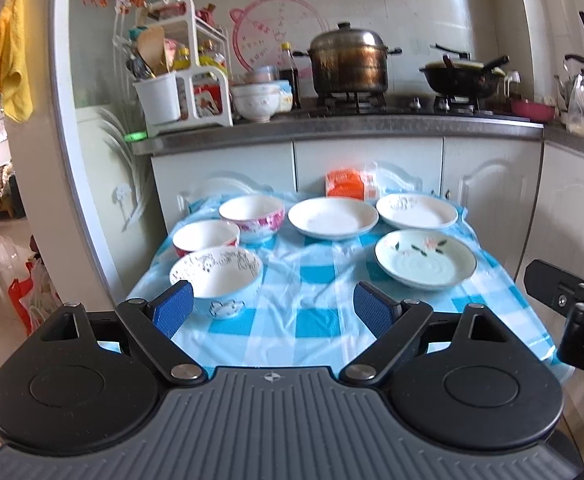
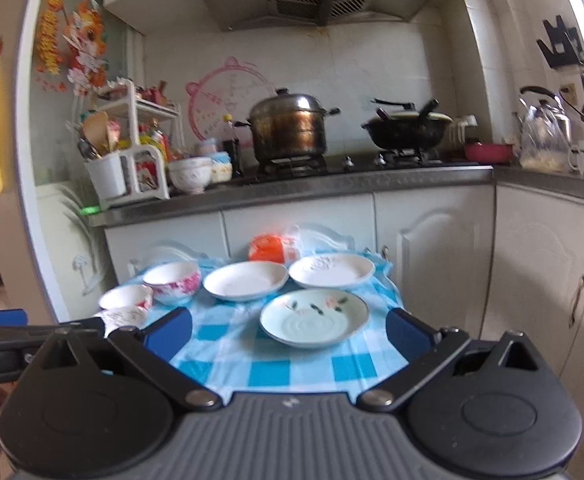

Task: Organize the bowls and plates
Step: 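Bring both tools from the doorway over the table of dishes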

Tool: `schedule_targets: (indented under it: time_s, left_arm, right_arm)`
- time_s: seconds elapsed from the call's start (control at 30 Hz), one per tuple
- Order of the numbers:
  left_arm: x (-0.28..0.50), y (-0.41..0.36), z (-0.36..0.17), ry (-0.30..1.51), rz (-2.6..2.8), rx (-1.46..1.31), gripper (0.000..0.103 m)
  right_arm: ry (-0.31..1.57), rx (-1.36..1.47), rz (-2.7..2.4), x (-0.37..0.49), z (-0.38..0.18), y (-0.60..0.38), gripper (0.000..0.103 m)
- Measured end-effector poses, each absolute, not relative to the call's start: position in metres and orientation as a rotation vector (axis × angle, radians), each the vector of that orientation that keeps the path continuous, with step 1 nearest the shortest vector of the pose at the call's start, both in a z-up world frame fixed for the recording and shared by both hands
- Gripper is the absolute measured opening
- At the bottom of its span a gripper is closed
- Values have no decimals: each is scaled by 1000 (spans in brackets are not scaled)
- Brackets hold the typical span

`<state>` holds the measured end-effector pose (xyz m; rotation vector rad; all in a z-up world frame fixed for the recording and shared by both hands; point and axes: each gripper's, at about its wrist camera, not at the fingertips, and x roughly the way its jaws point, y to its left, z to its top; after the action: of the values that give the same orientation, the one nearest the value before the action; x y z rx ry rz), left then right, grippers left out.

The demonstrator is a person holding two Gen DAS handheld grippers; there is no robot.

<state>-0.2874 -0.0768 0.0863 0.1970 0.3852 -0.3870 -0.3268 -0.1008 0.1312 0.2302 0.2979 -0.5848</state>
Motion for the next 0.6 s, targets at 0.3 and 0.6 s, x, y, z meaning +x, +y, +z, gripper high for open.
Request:
schedule_targets:
  time_s: [0.3, 0.6]
  left_arm:
    - [-262, -96, 61, 457, -430, 223, 103]
    - [-238, -110, 32, 533, -458, 233, 103]
  right_arm:
    - [343, 238, -616, -323, 105, -113, 102]
    - [418, 211, -626, -311, 83, -122, 102]
